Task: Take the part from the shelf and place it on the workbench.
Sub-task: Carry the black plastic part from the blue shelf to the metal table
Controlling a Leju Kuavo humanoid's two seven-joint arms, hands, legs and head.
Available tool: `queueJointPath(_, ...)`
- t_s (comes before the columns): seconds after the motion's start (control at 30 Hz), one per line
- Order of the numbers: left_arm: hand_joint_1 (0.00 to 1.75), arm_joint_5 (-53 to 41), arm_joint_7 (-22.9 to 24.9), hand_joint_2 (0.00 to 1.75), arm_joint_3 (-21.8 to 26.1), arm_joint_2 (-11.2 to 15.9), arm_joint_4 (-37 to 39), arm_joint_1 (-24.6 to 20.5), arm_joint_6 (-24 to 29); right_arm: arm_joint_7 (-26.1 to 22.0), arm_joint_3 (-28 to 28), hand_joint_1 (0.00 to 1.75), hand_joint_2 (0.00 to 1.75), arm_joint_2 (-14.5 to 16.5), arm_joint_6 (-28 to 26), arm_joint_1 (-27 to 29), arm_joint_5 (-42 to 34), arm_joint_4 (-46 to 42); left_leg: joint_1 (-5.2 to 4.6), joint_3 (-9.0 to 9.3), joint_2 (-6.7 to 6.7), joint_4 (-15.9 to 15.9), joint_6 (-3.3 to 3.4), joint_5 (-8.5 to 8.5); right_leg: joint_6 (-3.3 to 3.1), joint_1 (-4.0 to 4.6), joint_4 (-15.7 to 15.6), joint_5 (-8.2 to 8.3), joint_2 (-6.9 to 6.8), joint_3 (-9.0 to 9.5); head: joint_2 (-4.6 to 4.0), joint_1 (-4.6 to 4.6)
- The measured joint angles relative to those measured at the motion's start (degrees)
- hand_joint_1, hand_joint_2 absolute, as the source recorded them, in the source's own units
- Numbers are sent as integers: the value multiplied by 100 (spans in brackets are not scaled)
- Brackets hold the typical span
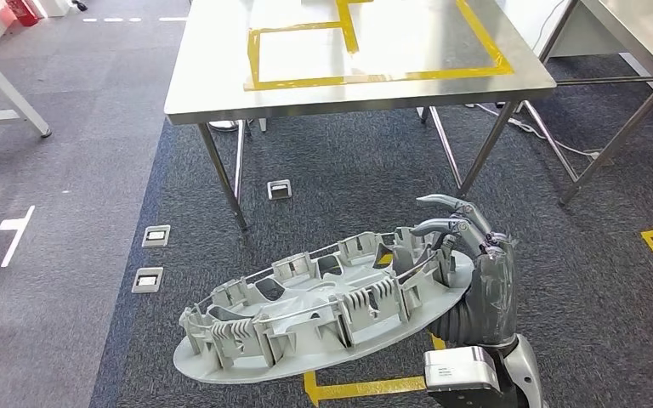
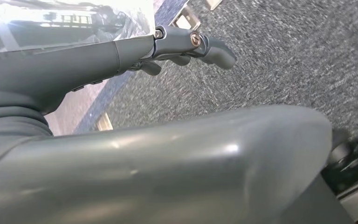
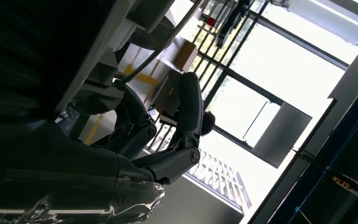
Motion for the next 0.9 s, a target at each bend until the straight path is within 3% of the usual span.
queueJointPath(0.03, 0, -1, 4, 175, 0, 0, 0, 2, -1, -34, 2, 175, 175, 2, -15, 1, -83, 4, 9, -96, 23, 234, -12, -56, -1, 2, 2, -9, -57, 9, 0, -10)
queueJointPath(0.07, 0, 0, 11, 175, 0, 0, 0, 10, -2, -69, 3, 175, 175, 4, -28, 0, -165, 7, 15, -101, 32, 273, -20, -9, 3, 3, 5, -19, -102, 17, 0, -20)
queueJointPath(0.1, 0, 2, 23, 175, 1, 0, 0, 18, -2, -96, 3, 175, 175, 5, -36, -1, -227, 10, 20, 0, 35, 96, -19, 134, 11, 3, 8, -28, -134, 27, 0, -30)
queueJointPath(0.17, 0, 8, 53, 175, 7, 2, 0, 22, -3, -129, 3, 175, 175, 9, -39, -5, -289, 13, 17, 388, 51, -622, 14, 483, 40, 5, 11, -50, -170, 56, 0, -53)
queueJointPath(0.23, 0, 10, 89, 175, 13, 4, 0, 13, -13, -153, 3, 175, 175, 10, -33, -12, -327, 14, -11, 658, 71, -1129, 78, 599, 91, 19, 21, -58, -182, 50, 0, -71)
queueJointPath(0.4, 0, 11, 170, 175, 16, 3, 0, 35, -77, -199, 8, 175, 175, 15, -8, -32, -368, 25, -21, 692, 71, -1265, 109, 566, 87, 42, 18, -48, -185, 28, 0, -25)
queueJointPath(0.6, 0, 11, 203, 175, 25, 2, 0, 26, -90, -213, 8, 175, 175, 24, 17, -52, -404, 56, -27, 692, 74, -1264, 165, 557, 174, 37, -65, -5, -176, 59, 0, 11)
queueJointPath(0.9, 0, 10, 191, 175, 26, 2, 0, 28, -86, -221, 9, 175, 175, 34, 73, -64, -438, 79, -27, 698, 75, -1264, 173, 562, 202, 39, -68, 2, -176, 57, 0, 11)
